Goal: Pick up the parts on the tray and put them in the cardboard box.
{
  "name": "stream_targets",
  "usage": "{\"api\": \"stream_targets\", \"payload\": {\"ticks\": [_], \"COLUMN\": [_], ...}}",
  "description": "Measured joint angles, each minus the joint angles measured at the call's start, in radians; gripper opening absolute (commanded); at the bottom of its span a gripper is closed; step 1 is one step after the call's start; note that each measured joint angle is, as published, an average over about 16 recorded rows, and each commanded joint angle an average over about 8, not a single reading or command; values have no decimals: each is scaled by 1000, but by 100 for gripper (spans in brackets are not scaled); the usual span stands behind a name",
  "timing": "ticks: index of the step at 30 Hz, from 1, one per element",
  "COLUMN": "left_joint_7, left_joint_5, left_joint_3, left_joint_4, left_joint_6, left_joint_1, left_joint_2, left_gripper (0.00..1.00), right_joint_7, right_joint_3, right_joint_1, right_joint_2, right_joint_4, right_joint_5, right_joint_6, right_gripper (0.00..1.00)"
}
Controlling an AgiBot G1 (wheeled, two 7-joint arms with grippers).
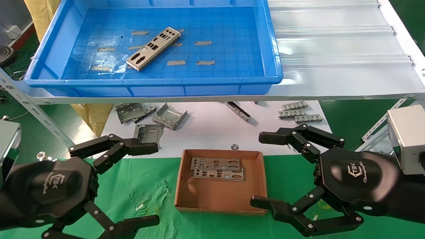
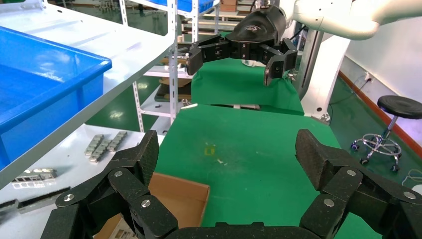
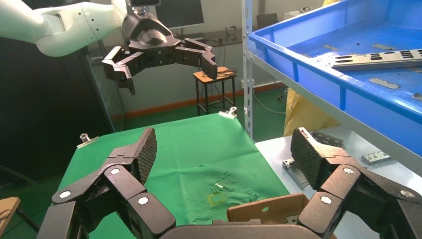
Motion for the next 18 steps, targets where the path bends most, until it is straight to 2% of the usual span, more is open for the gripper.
{"api": "stream_targets", "payload": {"ticks": [18], "left_joint_7": [0], "left_joint_5": [0], "left_joint_3": [0], "left_joint_4": [0], "left_joint_6": [0], "left_joint_1": [0], "left_joint_2": [0], "left_gripper": [100], "right_joint_7": [0], "right_joint_3": [0], "right_joint_1": [0], "right_joint_2": [0], "right_joint_4": [0], "right_joint_5": [0], "right_joint_6": [0], "right_gripper": [100]}}
